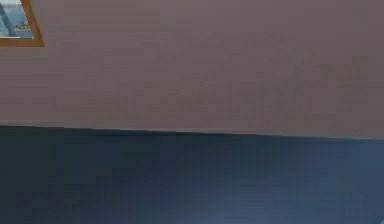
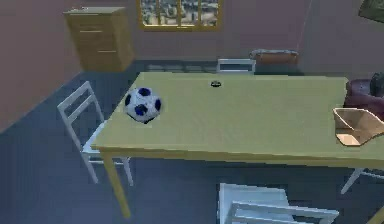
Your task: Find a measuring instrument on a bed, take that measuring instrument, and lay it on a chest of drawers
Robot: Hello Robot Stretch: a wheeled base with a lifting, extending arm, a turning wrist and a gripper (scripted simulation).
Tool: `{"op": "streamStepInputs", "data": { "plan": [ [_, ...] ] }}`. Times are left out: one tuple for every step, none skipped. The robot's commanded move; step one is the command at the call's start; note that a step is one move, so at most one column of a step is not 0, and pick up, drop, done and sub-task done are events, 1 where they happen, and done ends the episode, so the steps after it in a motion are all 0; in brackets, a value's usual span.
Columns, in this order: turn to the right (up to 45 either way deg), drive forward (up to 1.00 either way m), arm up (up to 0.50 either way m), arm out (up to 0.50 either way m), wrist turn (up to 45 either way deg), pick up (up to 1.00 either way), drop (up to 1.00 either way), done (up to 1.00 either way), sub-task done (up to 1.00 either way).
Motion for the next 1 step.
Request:
{"op": "streamStepInputs", "data": {
  "plan": [
    [-45.0, 0.00, 0.00, 0.00, 0.0, 0.00, 0.00, 0.00, 0.00]
  ]
}}
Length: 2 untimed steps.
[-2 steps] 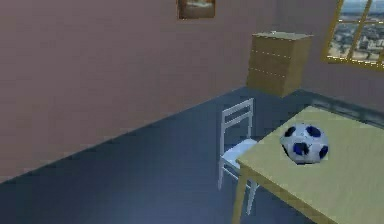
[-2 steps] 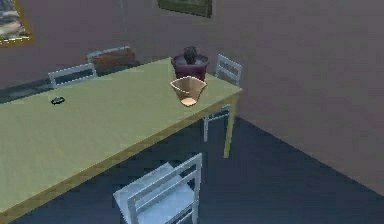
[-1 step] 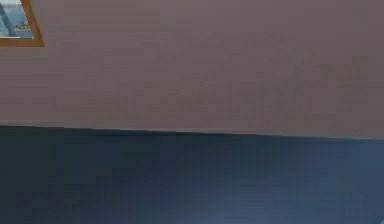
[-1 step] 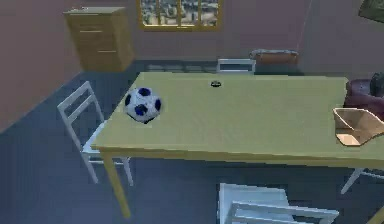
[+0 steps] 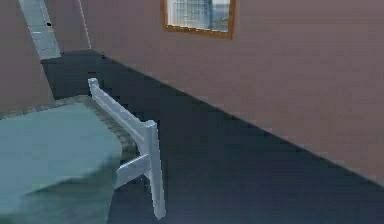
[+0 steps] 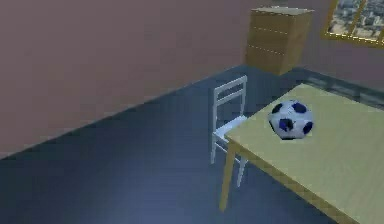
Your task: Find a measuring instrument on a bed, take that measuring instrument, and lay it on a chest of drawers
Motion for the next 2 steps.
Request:
{"op": "streamStepInputs", "data": {
  "plan": [
    [-45.0, 0.00, 0.00, 0.00, 0.0, 0.00, 0.00, 0.00, 0.00],
    [-33.0, 0.00, 0.00, 0.00, 0.0, 0.00, 0.00, 0.00, 0.00]
  ]
}}
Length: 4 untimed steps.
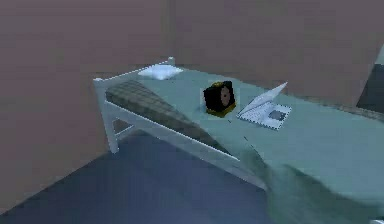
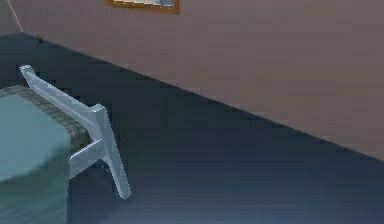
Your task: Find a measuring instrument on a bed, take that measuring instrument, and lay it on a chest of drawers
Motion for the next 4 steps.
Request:
{"op": "streamStepInputs", "data": {
  "plan": [
    [0.0, 0.60, 0.00, 0.00, 0.0, 0.00, 0.00, 0.00, 0.00],
    [-45.0, 0.00, 0.00, 0.00, 0.0, 0.00, 0.00, 0.00, 0.00],
    [-24.0, 0.00, 0.00, 0.00, 0.0, 0.00, 0.00, 0.00, 0.00],
    [0.0, 0.00, 0.50, 0.00, 0.0, 0.00, 0.00, 0.00, 0.00]
  ]
}}
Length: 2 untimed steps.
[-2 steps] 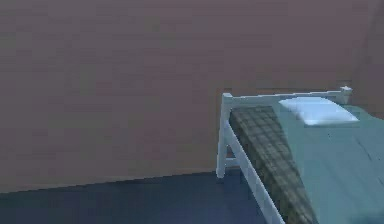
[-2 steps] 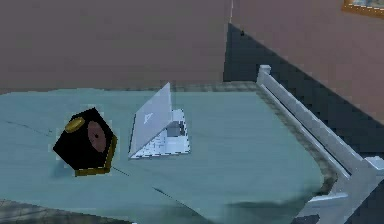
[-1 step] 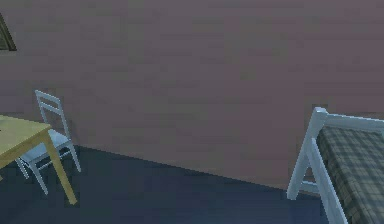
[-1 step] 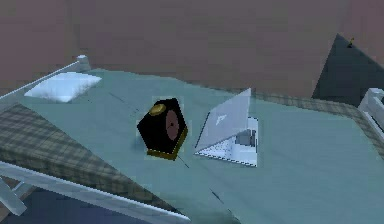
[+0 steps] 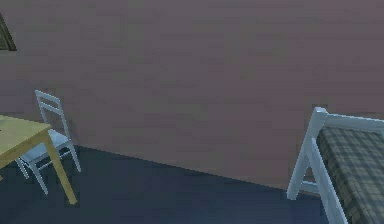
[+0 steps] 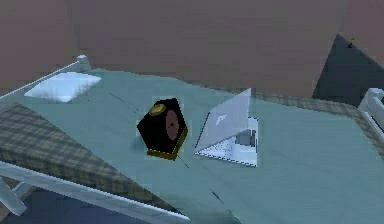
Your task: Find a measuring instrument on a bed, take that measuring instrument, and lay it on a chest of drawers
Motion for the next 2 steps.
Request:
{"op": "streamStepInputs", "data": {
  "plan": [
    [0.0, 0.00, 0.36, 0.00, 0.0, 0.00, 0.00, 0.00, 0.00],
    [0.0, 0.00, 0.00, 0.32, 0.0, 0.00, 0.00, 0.00, 0.00]
  ]
}}
